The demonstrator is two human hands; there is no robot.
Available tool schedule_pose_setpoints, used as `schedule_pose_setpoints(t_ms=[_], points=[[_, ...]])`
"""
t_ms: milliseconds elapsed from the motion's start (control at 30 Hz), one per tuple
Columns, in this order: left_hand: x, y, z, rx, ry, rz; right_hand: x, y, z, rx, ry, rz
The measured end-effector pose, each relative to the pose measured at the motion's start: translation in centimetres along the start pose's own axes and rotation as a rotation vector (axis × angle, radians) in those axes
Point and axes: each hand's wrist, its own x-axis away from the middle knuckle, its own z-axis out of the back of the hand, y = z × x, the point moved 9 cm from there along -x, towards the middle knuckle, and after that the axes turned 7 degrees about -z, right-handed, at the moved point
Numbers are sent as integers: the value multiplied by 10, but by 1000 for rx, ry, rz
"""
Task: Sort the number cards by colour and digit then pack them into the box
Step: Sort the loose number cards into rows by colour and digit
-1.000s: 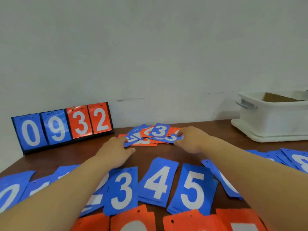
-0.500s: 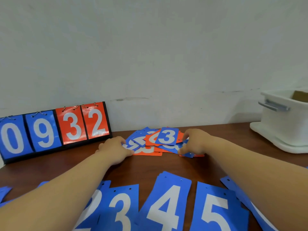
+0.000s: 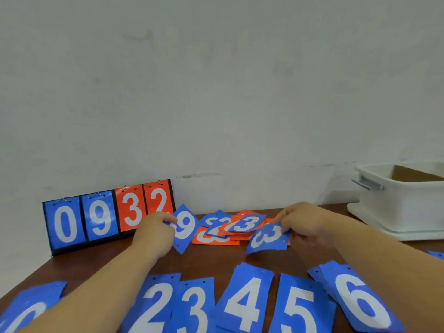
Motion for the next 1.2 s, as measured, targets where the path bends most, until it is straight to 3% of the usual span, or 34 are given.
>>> schedule_pose_setpoints(t_ms=[67,267,467,733,833,1000,1100,1200], points=[[24,17,22,132,45,-30,27,-7,0,-73,-61,61],[96,58,68,416,84,-118,123,-51,5,32,-48,382],[146,89,105,501,87,-144,200,-80,8,3,-23,505],[172,114,141,414,77,-215,248,-102,8,93,-40,580],[174,122,141,367,-34,-244,259,-108,2,187,-51,627],[194,152,124,234,-373,-343,276,-114,-9,269,-25,689],[200,161,122,186,-403,-375,278,-111,-16,298,-40,698],[202,164,121,281,-371,-367,277,-104,-27,305,-116,682]])
